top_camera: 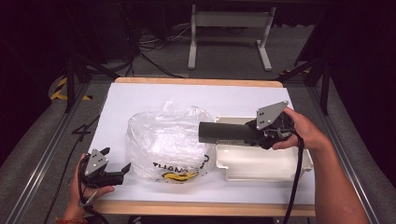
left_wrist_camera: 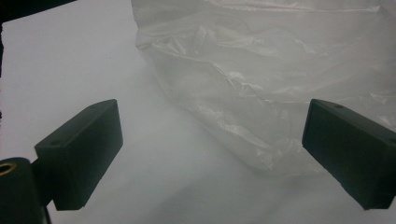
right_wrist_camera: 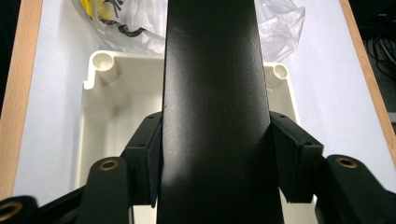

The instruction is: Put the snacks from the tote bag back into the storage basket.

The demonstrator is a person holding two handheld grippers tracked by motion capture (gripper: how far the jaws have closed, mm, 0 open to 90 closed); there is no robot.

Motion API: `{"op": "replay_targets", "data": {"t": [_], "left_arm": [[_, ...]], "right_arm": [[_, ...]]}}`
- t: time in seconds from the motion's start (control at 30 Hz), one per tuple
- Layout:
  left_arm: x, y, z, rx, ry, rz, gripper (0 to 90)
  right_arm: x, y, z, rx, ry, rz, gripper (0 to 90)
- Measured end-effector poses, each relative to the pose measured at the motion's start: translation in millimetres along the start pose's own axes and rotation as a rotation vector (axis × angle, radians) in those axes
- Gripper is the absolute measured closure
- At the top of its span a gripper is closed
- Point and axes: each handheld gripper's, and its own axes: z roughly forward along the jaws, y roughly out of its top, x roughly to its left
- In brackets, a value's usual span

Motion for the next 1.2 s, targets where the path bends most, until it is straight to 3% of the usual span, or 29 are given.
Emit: {"op": "replay_targets", "data": {"t": [0.57,1.2], "left_arm": [[0.3,0.6,0.1,0.002,0.005,0.006,5.8],[1.1,1.1,-2.2,-0.016,0.008,-0.003,5.6]], "right_arm": [[3.2,-37.5,-28.4,0.018,-0.023,0.044,42.9],[4.2,-69.0,-35.2,0.047,-0.019,0.079,42.9]]}}
